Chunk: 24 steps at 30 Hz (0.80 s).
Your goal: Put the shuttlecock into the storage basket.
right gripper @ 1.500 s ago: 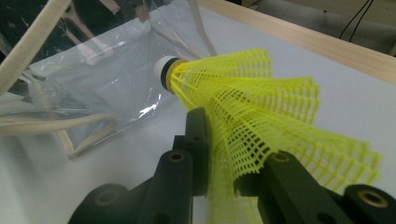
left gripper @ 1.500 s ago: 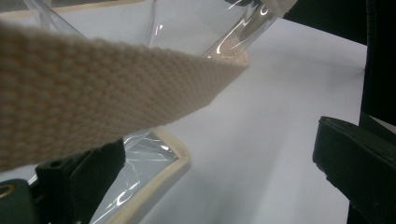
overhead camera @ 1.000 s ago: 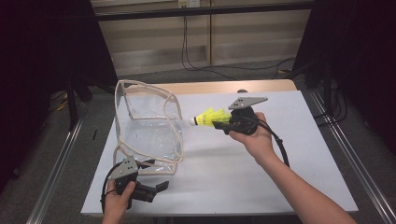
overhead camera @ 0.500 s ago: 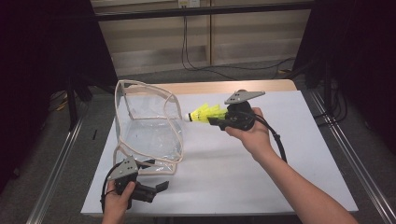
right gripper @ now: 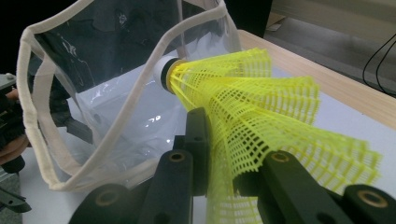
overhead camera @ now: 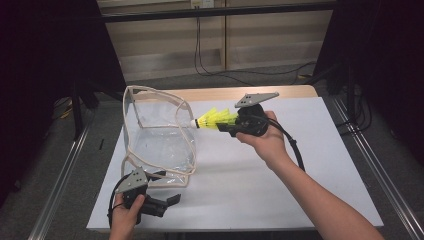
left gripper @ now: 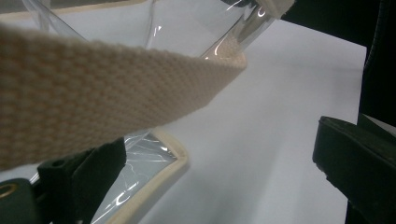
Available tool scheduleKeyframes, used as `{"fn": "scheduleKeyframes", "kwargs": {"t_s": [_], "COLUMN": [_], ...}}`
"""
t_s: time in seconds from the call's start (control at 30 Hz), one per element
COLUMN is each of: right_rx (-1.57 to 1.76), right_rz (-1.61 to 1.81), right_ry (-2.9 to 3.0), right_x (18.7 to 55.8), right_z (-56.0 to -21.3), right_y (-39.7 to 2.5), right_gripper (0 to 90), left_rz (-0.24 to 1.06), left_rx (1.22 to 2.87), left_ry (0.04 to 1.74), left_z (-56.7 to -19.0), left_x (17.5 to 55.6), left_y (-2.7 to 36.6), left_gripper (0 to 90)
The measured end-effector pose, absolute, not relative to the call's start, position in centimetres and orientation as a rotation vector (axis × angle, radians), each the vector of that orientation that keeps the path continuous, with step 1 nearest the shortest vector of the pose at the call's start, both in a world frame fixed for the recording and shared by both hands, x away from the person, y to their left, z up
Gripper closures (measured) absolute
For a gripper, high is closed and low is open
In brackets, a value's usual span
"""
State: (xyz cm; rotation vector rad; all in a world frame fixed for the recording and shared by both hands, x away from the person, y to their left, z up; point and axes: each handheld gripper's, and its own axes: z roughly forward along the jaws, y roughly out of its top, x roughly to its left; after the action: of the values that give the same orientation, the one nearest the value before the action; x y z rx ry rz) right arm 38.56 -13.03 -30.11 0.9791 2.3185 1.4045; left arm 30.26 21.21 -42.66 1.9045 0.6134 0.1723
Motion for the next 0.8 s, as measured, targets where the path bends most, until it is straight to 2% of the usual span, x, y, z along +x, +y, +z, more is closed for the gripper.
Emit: {"fn": "scheduleKeyframes", "kwargs": {"t_s": [0.8], "right_rx": [0.903], "right_rz": [1.419], "right_ry": [2.366], "right_x": [39.0], "right_z": [-28.2], "right_y": [-9.0], "right_gripper": [79.4], "left_rz": [0.169], "left_rx": [1.899], "left_ry": [0.611], "left_z": [-42.7], "left_x": [30.3], "left_y": [21.3], "left_gripper": [2.8]}}
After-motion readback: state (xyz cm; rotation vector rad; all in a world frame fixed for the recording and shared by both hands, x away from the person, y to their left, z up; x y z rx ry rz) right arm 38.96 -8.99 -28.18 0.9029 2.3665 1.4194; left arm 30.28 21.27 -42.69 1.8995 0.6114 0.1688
